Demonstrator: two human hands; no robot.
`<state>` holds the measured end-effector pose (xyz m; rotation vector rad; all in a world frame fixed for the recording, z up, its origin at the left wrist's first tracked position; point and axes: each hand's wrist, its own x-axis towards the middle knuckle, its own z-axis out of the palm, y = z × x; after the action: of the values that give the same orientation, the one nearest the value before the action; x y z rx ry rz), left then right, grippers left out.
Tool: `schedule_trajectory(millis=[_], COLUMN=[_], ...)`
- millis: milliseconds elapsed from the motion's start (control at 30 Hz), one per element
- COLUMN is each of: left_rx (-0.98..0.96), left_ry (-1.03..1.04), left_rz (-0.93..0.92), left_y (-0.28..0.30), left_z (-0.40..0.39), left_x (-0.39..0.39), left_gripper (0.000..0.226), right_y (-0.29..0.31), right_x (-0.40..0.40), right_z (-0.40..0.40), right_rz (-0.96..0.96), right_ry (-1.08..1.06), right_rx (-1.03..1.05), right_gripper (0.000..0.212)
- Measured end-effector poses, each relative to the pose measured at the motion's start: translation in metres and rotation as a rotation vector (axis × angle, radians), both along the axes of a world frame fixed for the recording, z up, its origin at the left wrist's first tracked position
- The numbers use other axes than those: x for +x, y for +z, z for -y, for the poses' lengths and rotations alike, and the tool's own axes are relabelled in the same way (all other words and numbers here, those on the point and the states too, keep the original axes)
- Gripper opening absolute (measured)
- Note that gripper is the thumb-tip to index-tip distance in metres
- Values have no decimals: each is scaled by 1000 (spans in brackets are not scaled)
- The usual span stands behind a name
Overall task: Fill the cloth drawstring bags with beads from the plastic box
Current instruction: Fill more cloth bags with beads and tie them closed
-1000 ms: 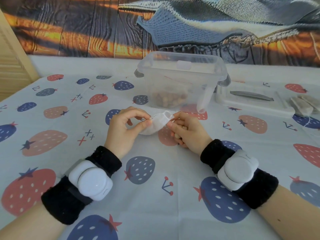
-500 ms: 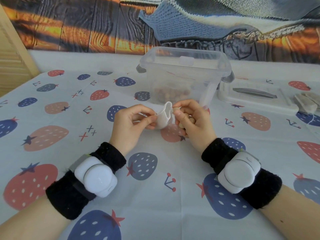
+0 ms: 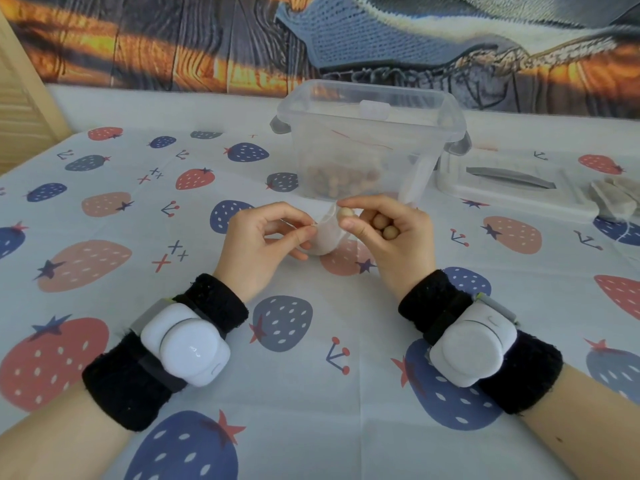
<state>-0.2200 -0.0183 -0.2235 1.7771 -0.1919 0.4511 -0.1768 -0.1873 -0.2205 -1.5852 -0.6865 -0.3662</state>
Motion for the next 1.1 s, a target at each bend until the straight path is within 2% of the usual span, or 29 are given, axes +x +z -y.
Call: schedule_trajectory(millis=[133, 200, 267, 367, 467, 533, 600, 667, 767, 900, 1033, 1100], left_rx=[42, 55, 61, 63, 76, 81, 85, 101, 129, 143, 154, 164], left_ry=[11, 27, 40, 55, 70, 78, 84, 85, 94, 95, 81, 66], left_rz=[-10, -17, -27, -44, -63, -73, -81, -86, -82, -74, -48, -38], left_y=[-2, -3, -3, -4, -4, -4, -5, -5, -4, -3, -2, -2], left_z=[-1, -2, -3, -4, -5, -5, -6, -6, -6, -6, -5, -4], left_x=[1, 1, 1, 2, 2, 3, 4, 4, 3, 2, 1, 0], left_gripper=[16, 15, 14, 15, 16, 15, 14, 13, 14, 14, 15, 13], right_y=[-2, -2, -1, 0, 2, 4, 6, 8, 5, 3, 2, 2], right_x=[2, 2, 5, 13, 23, 29, 31, 30, 29, 25, 19, 12], right_z=[0, 0, 1, 5, 12, 16, 18, 18, 17, 14, 10, 6], right_rz=[47, -30, -209, -624, -981, -1128, -1202, -1219, -1213, -1099, -723, -476], right_ry=[-3, 6, 8, 26, 62, 116, 184, 237, 266, 291, 63, -28], right_rx=[-55, -23, 48, 193, 364, 496, 551, 547, 544, 410, 188, 105], right_gripper=[25, 19, 16, 37, 44, 35, 17, 12, 21, 24, 31, 26])
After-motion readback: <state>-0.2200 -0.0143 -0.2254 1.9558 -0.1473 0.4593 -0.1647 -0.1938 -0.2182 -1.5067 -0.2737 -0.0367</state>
